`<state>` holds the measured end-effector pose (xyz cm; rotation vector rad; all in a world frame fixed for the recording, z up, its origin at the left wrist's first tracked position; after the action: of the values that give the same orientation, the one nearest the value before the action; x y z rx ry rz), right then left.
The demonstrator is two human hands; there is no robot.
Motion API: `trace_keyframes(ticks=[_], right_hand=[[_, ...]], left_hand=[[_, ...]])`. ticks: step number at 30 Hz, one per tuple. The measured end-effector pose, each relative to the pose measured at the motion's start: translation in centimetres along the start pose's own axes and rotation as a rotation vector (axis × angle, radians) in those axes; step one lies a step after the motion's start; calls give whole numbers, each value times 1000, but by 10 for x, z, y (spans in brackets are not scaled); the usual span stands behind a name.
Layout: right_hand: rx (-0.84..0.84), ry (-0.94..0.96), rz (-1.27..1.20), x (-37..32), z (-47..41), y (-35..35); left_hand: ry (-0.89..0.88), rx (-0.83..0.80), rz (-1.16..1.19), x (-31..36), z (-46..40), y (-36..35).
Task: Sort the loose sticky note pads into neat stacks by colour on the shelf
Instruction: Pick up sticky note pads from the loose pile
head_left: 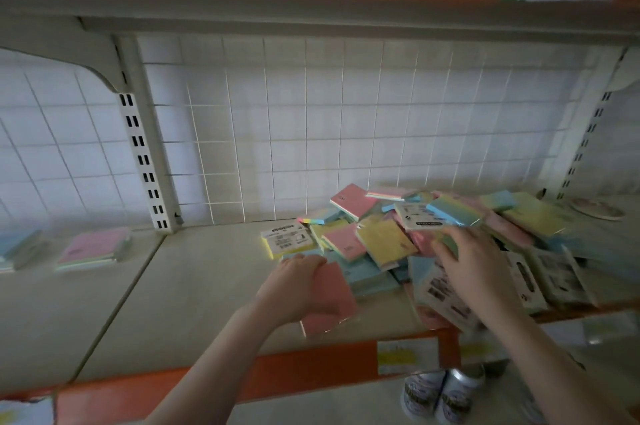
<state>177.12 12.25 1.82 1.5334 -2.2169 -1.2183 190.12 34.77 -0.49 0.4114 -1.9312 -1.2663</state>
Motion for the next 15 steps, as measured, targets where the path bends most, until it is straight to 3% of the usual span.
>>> trace_keyframes(ticks=[7,15], right_hand=[[149,-6,-54,25,-21,5],[-28,-216,-141,69,-60,-25]], left_hand=[[120,71,77,2,-1,4],[241,107,301,-2,-3,2]])
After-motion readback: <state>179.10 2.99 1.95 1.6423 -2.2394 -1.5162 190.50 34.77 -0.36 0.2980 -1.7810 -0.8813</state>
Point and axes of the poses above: each hand's wrist, its own z-axis away from the middle knuckle, its own y-axis out of the back of the hand, x = y × z, the point moved 3 cm from there along -z, towards the middle knuckle, and after that the axes turned 9 degrees about x, right-handed, at the moved point
